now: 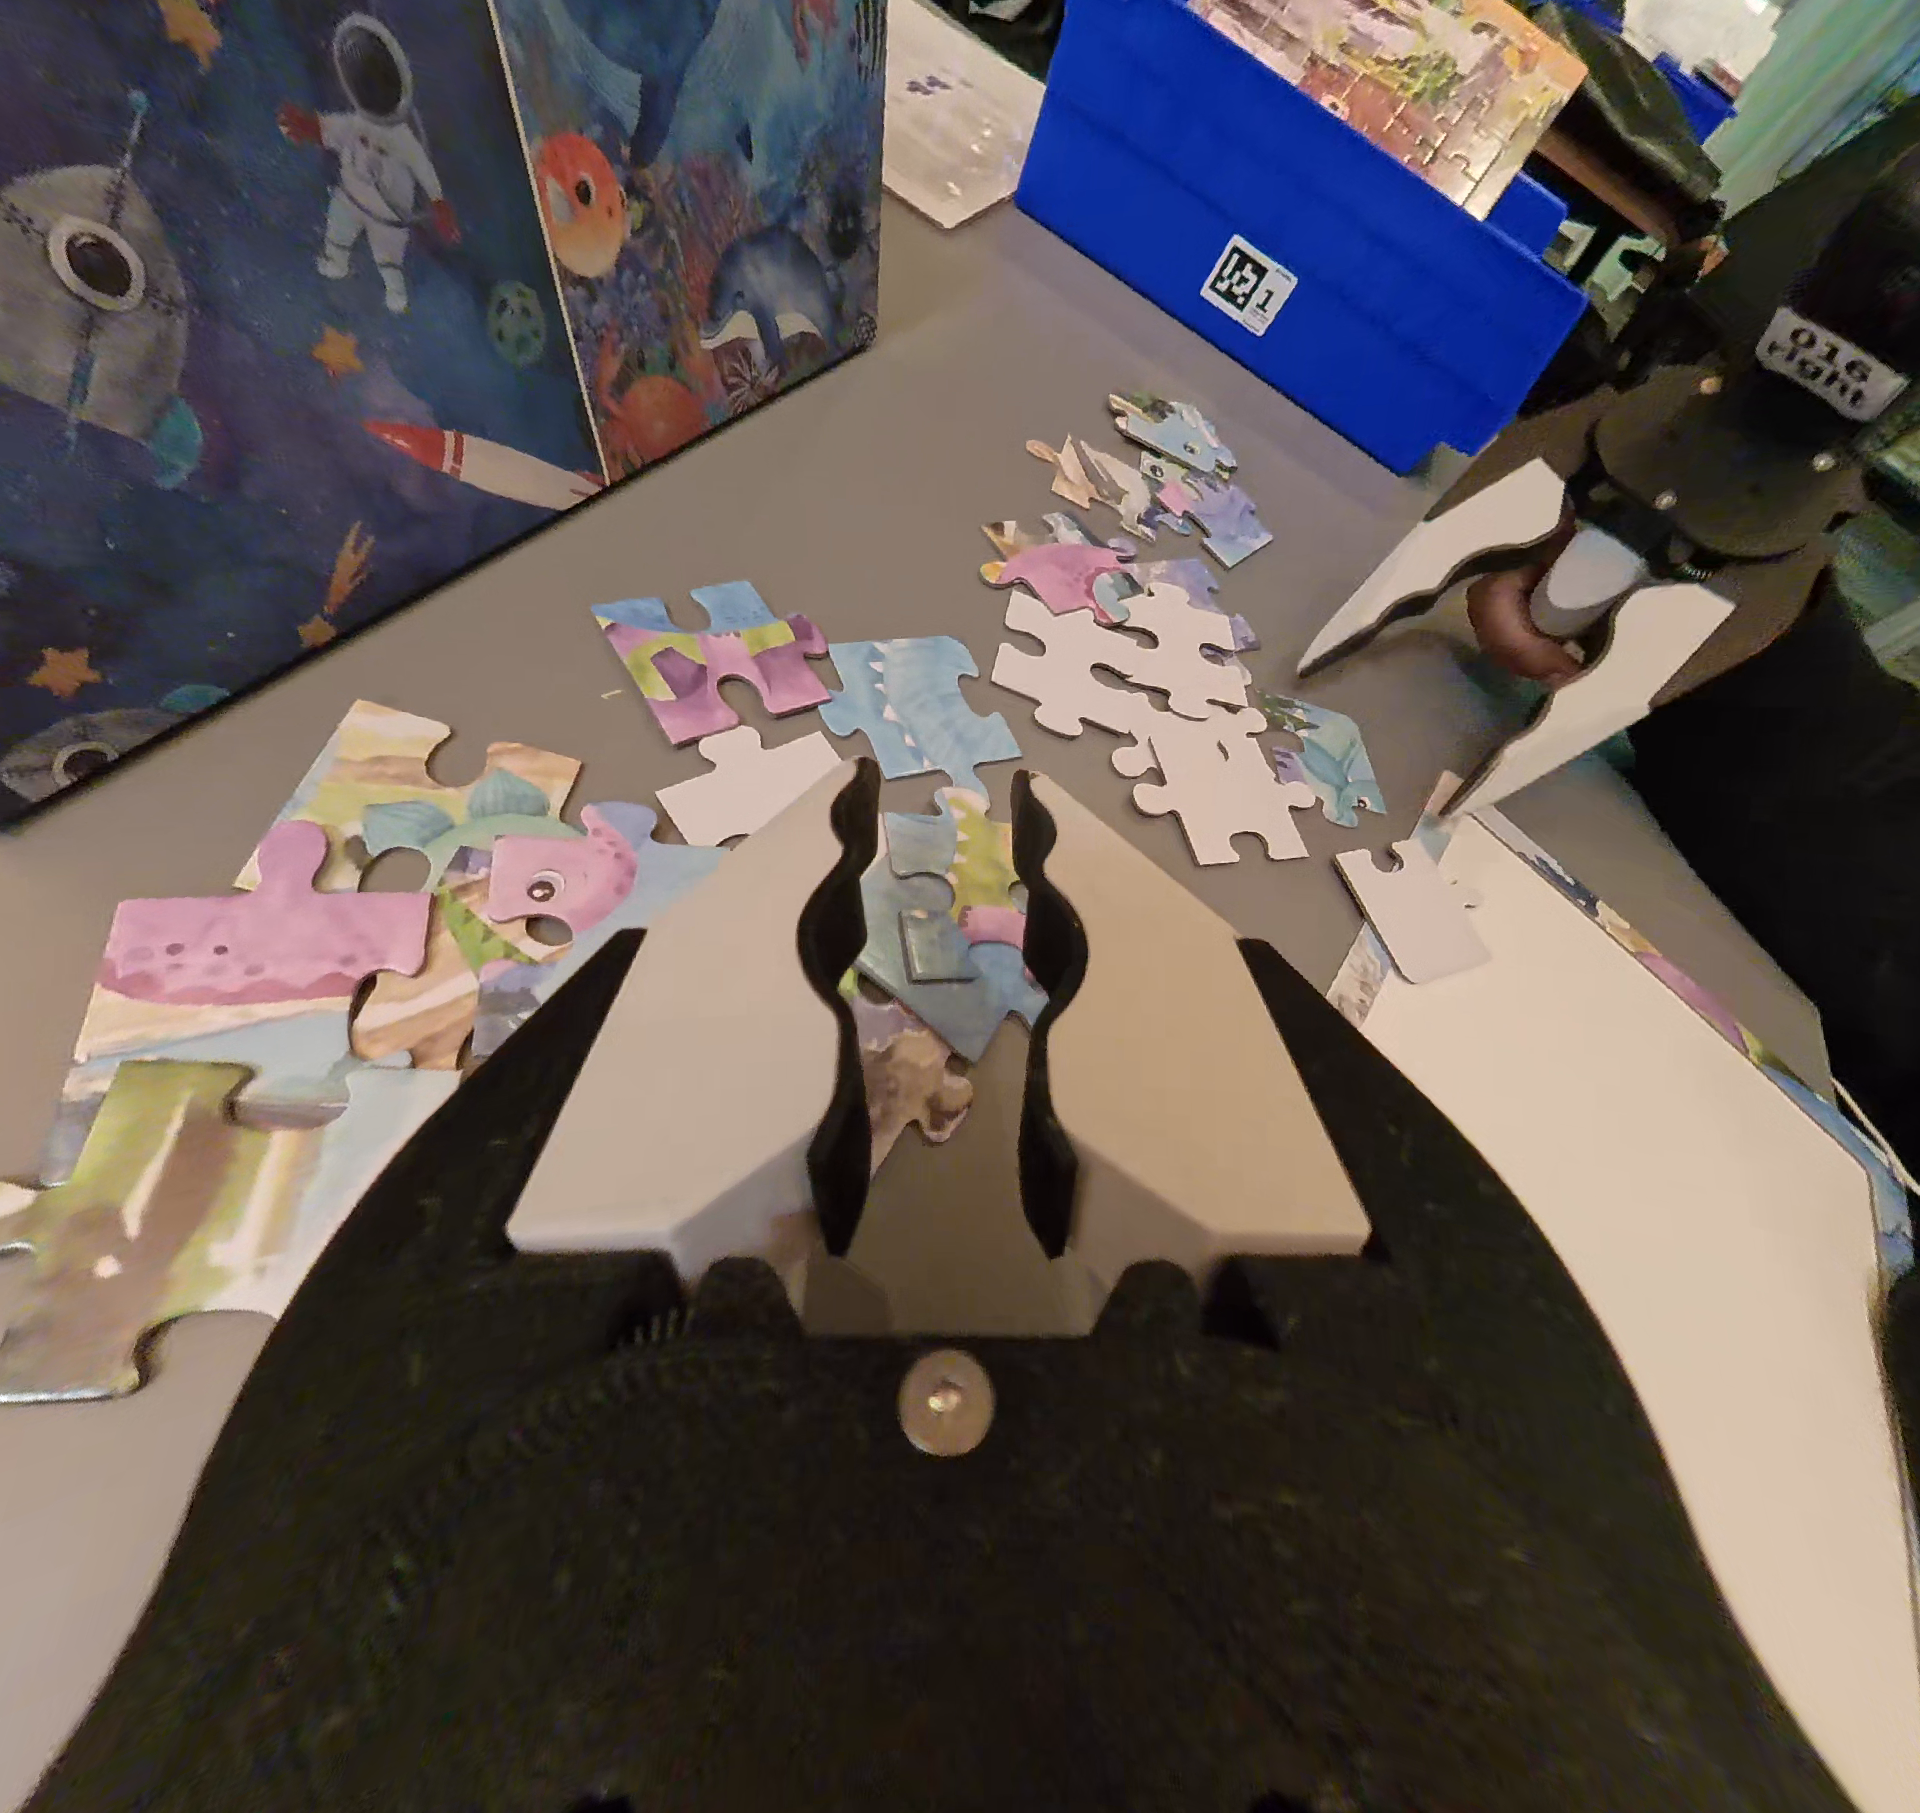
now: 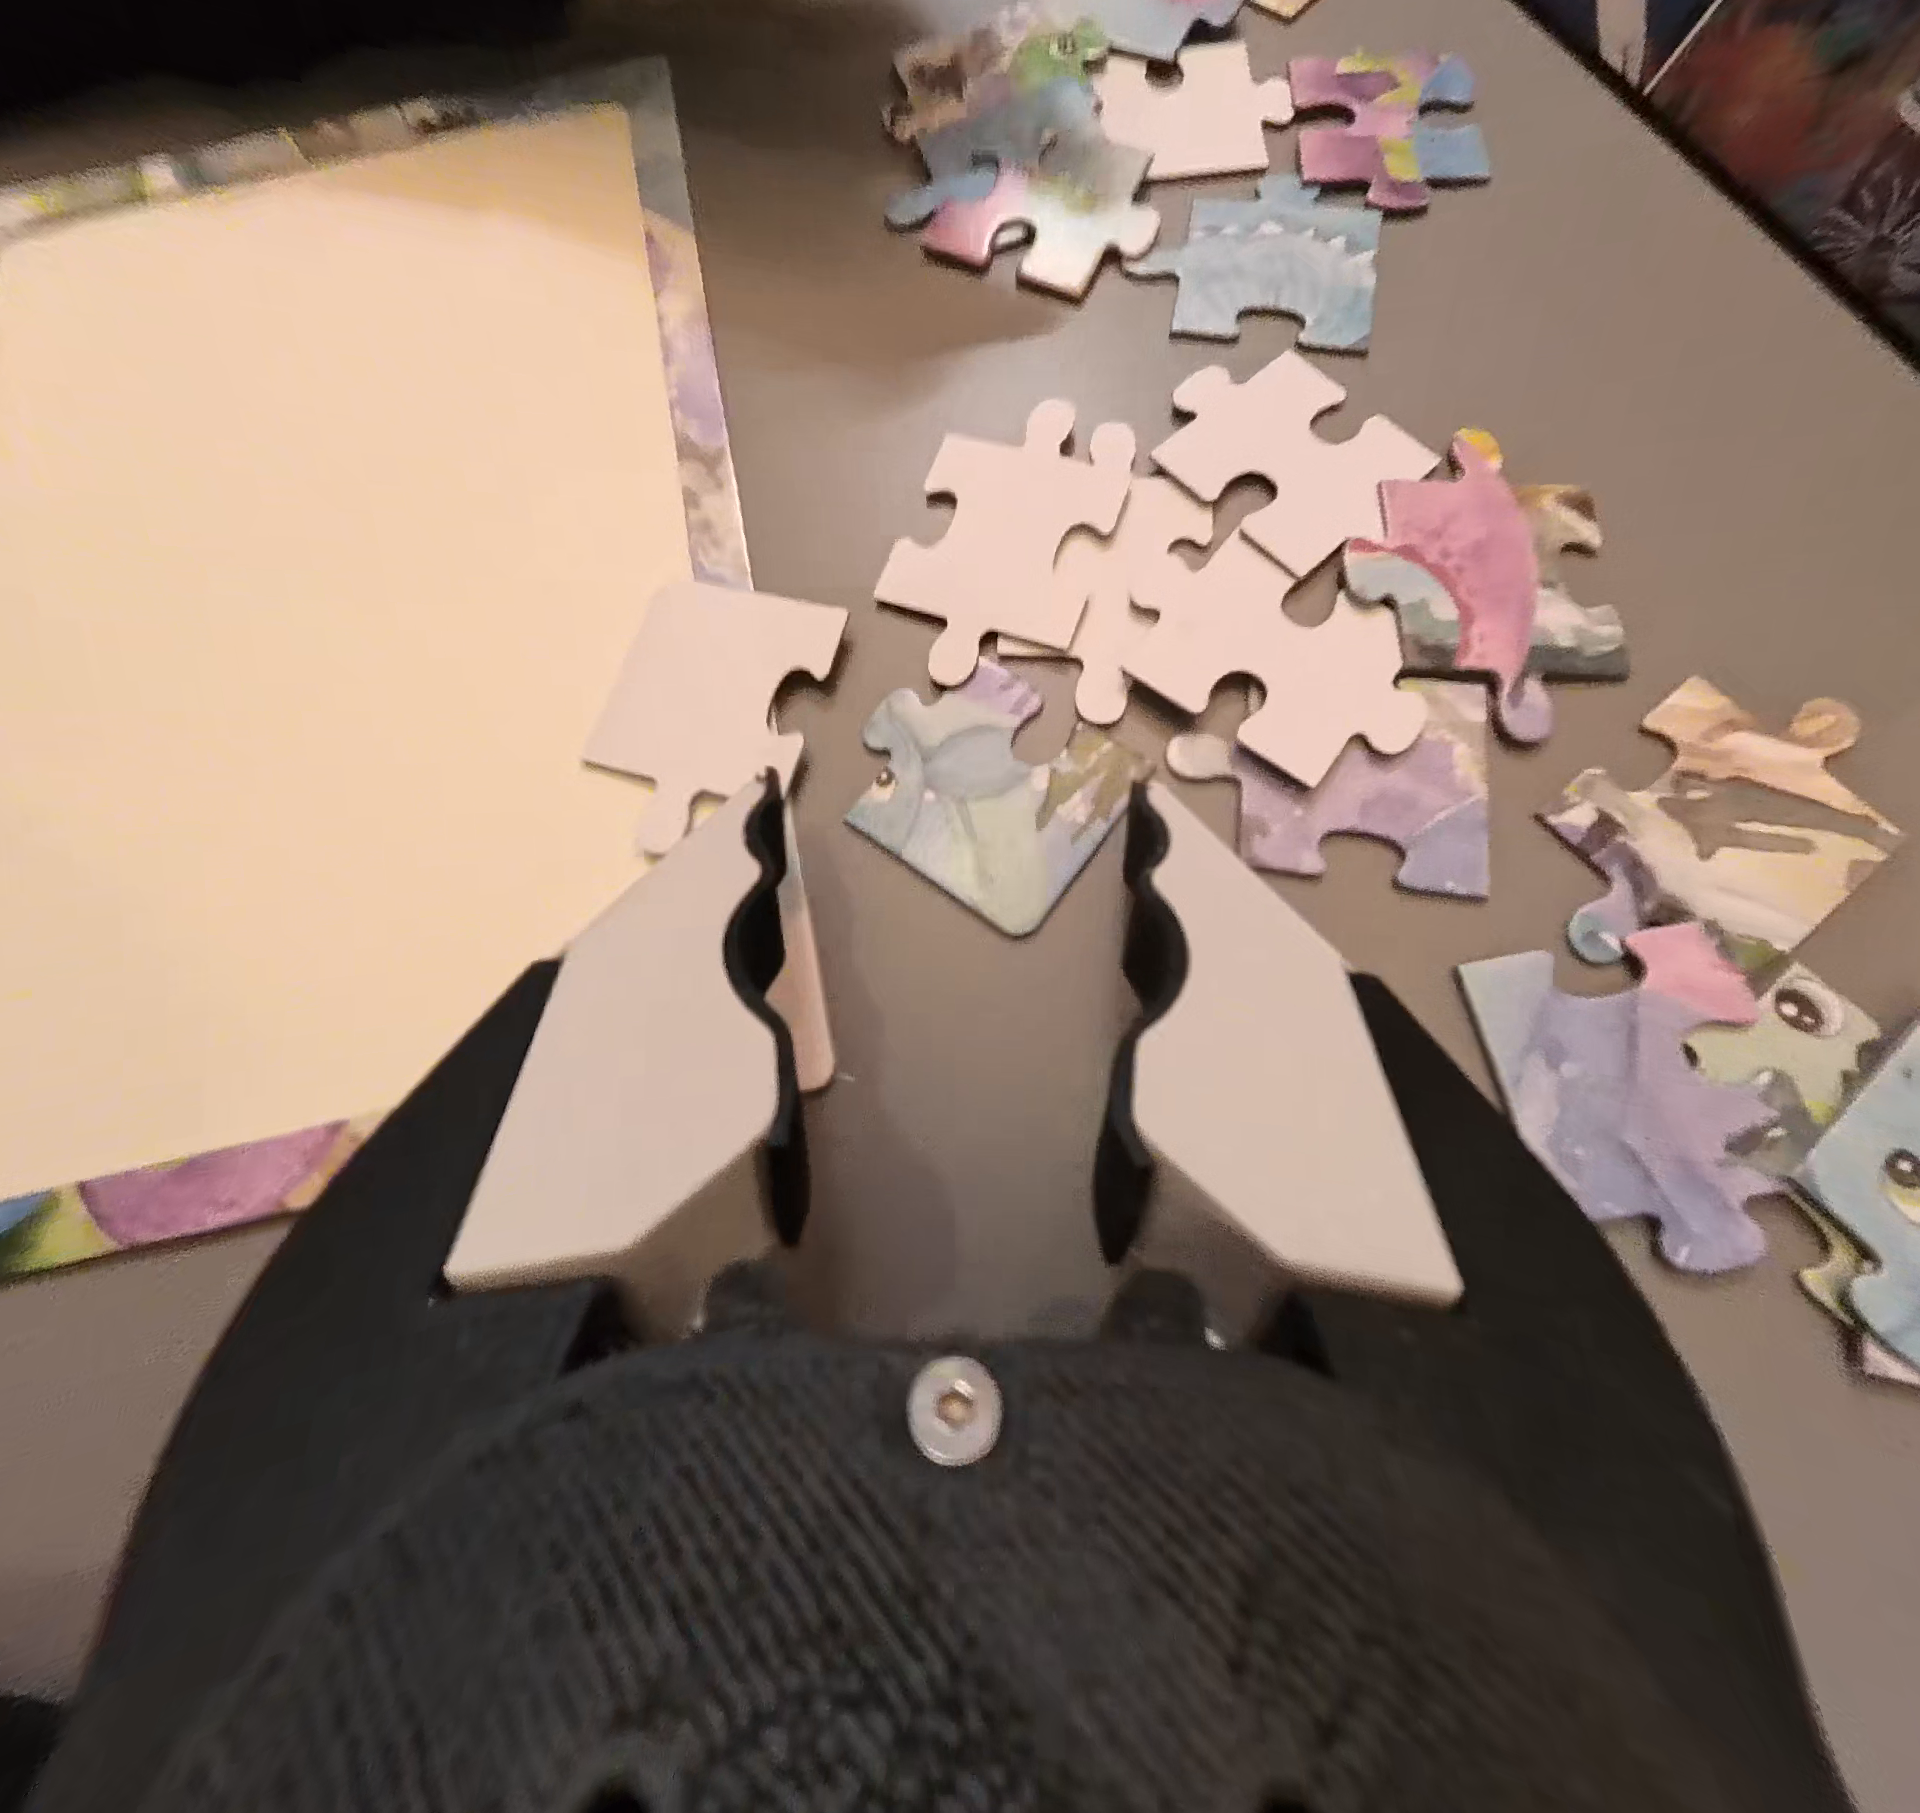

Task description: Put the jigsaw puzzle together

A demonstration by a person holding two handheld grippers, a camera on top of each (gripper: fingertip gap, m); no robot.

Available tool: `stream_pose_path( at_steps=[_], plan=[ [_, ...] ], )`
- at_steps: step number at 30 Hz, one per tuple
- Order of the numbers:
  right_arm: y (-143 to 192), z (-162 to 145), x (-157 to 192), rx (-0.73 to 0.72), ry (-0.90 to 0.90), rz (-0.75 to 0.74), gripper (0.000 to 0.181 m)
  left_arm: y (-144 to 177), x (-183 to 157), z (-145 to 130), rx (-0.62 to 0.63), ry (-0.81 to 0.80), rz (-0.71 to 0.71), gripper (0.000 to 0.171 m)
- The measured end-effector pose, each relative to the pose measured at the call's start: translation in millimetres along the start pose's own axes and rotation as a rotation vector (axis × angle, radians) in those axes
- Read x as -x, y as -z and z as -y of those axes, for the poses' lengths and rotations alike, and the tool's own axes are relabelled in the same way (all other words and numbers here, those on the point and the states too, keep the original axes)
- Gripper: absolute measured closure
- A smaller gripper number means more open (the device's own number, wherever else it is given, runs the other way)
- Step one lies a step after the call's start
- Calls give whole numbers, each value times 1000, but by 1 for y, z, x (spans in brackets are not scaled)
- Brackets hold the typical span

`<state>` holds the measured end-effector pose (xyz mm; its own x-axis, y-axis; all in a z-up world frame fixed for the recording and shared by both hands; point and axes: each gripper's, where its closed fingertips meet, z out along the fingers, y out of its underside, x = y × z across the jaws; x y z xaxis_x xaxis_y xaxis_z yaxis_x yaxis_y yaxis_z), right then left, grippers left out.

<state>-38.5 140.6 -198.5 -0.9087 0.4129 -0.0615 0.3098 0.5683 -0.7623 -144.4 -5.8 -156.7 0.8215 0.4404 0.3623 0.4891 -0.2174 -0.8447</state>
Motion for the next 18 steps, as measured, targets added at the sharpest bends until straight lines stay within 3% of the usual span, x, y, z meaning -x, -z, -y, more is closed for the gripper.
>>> stream_pose_path(
  at_steps=[6,15,17,18],
  plan=[
    [-7,-6,-12,33,7,-78,127,1,-7,6,-40,-47,1,154],
    [10,-18,-32,54,-76,-141,130,1,-8,6,-39,-55,-3,154],
    [14,-20,-32,55,-84,-135,153,4,-6,10,-52,-58,7,154],
    [16,-21,-34,59,-88,-141,152,7,-4,11,-57,-59,14,154]
  ],
)
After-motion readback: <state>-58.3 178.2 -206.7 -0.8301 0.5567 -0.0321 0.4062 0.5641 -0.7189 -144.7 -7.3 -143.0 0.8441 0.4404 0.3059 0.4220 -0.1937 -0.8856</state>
